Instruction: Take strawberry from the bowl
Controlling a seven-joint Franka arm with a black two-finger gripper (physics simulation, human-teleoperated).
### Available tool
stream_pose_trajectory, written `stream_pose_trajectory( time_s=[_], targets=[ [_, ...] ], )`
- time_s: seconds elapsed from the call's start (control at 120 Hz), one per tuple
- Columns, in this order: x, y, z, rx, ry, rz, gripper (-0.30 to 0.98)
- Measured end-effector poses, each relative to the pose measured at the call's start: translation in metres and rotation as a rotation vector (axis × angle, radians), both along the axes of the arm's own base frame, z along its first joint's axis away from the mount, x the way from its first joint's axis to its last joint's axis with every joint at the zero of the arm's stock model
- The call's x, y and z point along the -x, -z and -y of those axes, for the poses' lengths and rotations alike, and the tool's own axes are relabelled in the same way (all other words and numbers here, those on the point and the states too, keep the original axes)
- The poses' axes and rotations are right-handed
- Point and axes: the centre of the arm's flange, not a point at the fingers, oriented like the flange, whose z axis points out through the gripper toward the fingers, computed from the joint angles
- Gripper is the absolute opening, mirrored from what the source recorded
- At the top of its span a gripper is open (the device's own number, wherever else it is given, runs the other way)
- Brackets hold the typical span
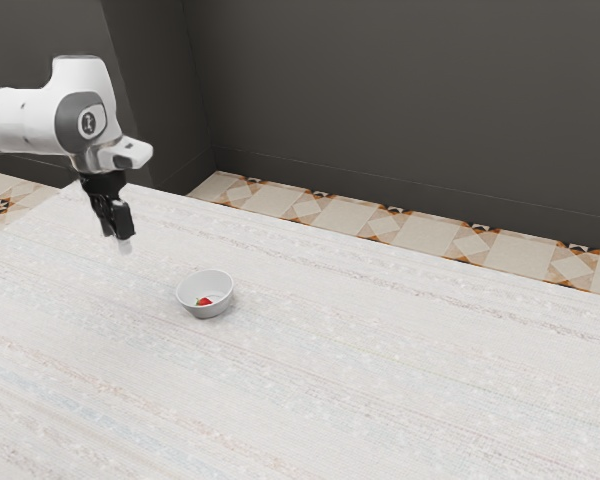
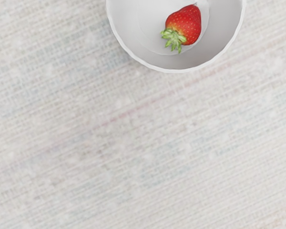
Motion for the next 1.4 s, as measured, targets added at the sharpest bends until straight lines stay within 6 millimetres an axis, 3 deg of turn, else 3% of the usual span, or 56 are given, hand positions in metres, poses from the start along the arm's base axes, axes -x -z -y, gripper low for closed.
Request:
stream_pose_trajectory(
  time_s=[0.158, 0.242, 0.342, 0.533, 0.917, 1.075, 1.4],
  targets=[
    [-0.051, 0.033, 0.026, -0.001, 0.166, 0.074, 0.64],
    [-0.066, 0.048, 0.047, 0.004, 0.254, 0.092, 0.59],
    [-0.066, 0.068, 0.065, 0.005, 0.338, 0.086, 0.52],
    [-0.067, 0.086, 0.086, 0.004, 0.448, 0.104, 0.39],
    [-0.069, 0.12, 0.09, -0.001, 0.562, 0.099, 0.33],
    [-0.071, 0.128, 0.102, 0.01, 0.605, 0.1, 0.32],
    [-0.065, 0.143, 0.096, 0.024, 0.626, 0.087, 0.32]
  ],
)
